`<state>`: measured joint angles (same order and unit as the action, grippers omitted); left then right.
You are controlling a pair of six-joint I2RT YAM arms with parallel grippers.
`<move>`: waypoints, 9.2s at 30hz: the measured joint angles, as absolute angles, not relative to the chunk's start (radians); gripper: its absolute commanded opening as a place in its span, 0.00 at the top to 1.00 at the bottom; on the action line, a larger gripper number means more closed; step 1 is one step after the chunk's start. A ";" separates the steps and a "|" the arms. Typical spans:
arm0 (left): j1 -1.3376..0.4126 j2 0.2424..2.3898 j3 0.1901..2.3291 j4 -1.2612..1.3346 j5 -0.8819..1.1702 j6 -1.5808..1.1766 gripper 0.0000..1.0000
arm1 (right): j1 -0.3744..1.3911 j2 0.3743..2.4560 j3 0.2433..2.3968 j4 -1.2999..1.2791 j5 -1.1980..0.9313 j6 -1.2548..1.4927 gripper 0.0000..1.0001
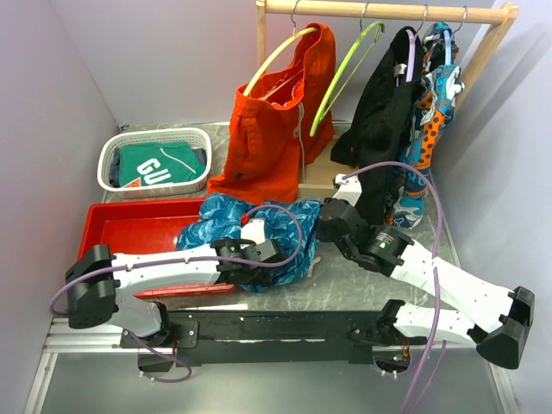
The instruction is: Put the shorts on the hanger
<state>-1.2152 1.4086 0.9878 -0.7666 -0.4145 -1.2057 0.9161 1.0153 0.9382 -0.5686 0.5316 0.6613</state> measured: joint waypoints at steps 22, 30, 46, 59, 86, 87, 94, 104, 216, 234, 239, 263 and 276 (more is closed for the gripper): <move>-1.215 1.491 0.936 -0.688 -0.398 -1.208 0.85 | 0.896 1.016 0.921 -0.561 0.525 0.665 1.00; -1.215 1.459 1.112 -0.853 -0.564 -1.180 0.99 | 0.869 0.972 0.929 -0.589 0.536 0.658 1.00; -1.215 1.381 2.150 -0.873 -0.757 -0.638 0.99 | 0.841 0.810 1.514 -0.579 0.601 0.504 1.00; -0.864 1.237 1.620 -0.743 -0.561 -0.649 0.99 | 0.841 0.801 1.315 -0.531 0.577 0.545 1.00; -0.778 1.160 0.890 -0.572 -0.180 -0.860 0.99 | 0.788 0.934 1.212 -0.545 0.436 0.645 0.09; -0.778 1.164 0.893 -0.572 -0.178 -0.859 0.99 | 0.761 0.982 1.293 -0.536 0.449 0.622 0.08; -0.778 1.182 0.932 -0.572 -0.172 -0.851 0.99 | 0.597 1.328 1.779 -0.510 0.494 0.529 0.04; -0.778 1.182 0.956 -0.572 -0.169 -0.828 0.99 | 0.531 1.699 2.156 -0.625 0.531 0.497 0.12; -0.689 1.534 1.257 -0.675 -0.329 -0.875 0.99 | 0.476 0.545 1.155 -1.114 -0.459 0.342 1.00; -0.783 1.364 1.285 -0.745 -0.307 -0.805 0.99 | 0.525 0.538 1.085 -0.927 -0.455 0.377 1.00; -0.883 1.334 1.388 -0.843 -0.379 -0.825 0.99 | 0.561 0.525 1.078 -0.874 -0.451 0.397 1.00; -1.073 1.115 1.316 -0.987 -0.601 -0.883 0.48 | 1.052 0.693 0.529 -0.026 -0.060 0.373 1.00; -1.074 0.989 1.193 -0.807 -0.614 -0.735 0.26 | 1.052 0.730 0.457 0.192 -0.029 0.377 1.00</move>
